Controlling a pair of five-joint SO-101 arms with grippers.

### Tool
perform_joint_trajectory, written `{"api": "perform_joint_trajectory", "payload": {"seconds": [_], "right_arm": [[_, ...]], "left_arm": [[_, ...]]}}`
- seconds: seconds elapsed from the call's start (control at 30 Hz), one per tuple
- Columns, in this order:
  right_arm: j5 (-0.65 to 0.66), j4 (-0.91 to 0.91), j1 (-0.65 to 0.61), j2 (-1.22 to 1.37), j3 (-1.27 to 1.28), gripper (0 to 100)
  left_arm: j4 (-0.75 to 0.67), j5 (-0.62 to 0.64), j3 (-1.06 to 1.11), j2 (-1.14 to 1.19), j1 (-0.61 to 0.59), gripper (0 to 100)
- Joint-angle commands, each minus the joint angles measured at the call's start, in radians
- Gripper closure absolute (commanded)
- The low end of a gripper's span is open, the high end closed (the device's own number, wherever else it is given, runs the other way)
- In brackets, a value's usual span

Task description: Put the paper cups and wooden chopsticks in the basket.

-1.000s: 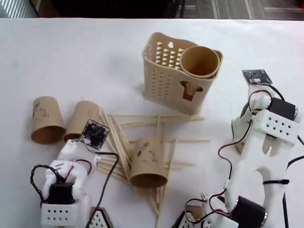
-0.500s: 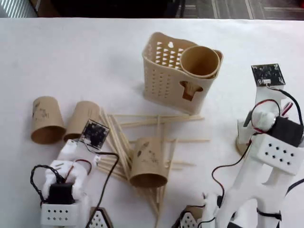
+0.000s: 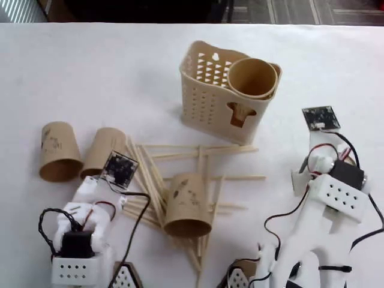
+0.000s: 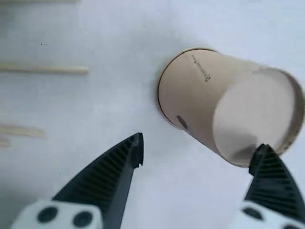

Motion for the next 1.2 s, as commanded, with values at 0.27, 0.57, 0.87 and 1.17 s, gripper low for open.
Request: {"api": "perform_joint_trajectory", "payload": {"seconds": [0.27, 0.57, 0.87, 1.17], "right_arm": [[0.235, -0.008, 0.331, -0.027, 0.026, 65.1], [0.296, -0.008, 0.568, -0.035, -0.049, 64.9], [0.295, -0.005, 0.605, -0.054, -0.071, 65.0], [0.066, 0.177, 0.512, -0.312, -0.064, 65.0]], "left_arm": [[-0.012, -0.009, -0.003, -0.008, 0.008, 92], [-0.012, -0.009, -0.003, -0.008, 0.008, 92], [-0.012, -0.009, -0.003, -0.008, 0.008, 92], [-0.012, -0.009, -0.003, -0.008, 0.008, 92]]}}
